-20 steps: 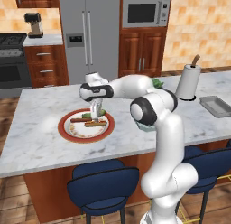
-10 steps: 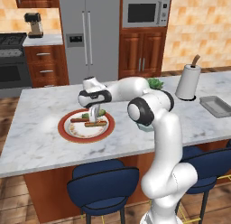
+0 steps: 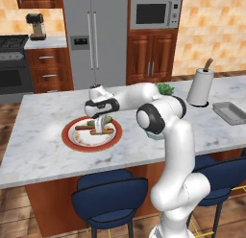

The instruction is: Place one cooked food and one vegetable from the large plate to each tupperware container.

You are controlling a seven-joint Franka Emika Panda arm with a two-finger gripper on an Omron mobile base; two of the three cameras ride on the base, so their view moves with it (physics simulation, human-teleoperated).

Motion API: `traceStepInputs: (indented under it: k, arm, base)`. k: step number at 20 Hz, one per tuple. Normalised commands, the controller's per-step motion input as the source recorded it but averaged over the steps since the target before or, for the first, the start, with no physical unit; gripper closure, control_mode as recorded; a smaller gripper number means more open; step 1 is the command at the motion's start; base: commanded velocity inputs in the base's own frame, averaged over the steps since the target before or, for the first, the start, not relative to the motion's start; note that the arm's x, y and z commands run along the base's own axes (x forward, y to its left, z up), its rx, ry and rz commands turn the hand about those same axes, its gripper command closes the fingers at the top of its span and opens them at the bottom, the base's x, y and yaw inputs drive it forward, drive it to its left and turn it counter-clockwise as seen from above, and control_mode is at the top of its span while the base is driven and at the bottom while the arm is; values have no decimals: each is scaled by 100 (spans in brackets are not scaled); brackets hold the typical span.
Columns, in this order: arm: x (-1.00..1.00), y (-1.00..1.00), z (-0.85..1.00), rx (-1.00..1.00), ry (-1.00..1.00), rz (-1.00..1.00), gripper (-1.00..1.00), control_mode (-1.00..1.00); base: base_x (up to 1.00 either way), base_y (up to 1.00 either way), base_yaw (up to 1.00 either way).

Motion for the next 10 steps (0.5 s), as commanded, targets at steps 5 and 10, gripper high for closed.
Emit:
traceStepInputs:
  k: [5,10]
  arm:
    - [0,0,-17,0,0,0,-100,-100]
    - [5,0,-5,0,0,0,-100,-100]
  base:
    - [0,0,0]
    - [0,0,0]
